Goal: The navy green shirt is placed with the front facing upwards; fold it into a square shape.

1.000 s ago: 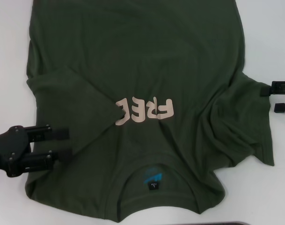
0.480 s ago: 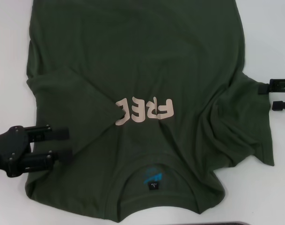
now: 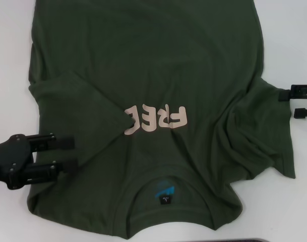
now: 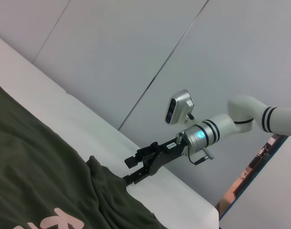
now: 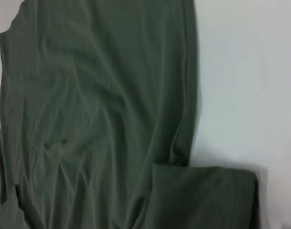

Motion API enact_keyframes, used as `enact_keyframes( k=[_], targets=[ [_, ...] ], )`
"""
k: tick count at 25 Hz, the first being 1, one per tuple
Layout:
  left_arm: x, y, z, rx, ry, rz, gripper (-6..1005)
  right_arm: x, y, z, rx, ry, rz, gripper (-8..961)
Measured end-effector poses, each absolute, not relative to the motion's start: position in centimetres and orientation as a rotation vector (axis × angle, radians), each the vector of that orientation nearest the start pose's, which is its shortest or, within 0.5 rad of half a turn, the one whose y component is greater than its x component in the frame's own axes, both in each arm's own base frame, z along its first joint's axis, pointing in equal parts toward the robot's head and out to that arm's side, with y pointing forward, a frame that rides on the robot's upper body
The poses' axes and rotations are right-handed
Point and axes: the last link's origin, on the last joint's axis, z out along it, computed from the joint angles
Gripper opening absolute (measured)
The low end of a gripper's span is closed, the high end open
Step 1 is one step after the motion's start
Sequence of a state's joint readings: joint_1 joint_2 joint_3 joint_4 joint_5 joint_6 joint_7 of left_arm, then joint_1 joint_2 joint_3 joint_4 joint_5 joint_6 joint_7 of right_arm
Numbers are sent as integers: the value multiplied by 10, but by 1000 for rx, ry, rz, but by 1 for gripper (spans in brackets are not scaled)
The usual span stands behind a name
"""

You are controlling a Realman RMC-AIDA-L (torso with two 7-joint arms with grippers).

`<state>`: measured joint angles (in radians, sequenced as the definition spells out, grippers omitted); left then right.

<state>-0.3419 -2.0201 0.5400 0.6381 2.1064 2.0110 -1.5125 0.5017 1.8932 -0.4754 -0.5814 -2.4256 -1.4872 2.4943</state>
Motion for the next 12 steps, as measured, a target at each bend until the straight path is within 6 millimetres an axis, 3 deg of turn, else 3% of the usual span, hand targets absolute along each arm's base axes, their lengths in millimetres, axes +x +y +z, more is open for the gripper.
enact_keyframes(
  k=[12],
  targets=[
    [-303, 229, 36, -2839, -1039, -968, 666, 365, 314, 64, -1856, 2153, 396, 911]
  ],
)
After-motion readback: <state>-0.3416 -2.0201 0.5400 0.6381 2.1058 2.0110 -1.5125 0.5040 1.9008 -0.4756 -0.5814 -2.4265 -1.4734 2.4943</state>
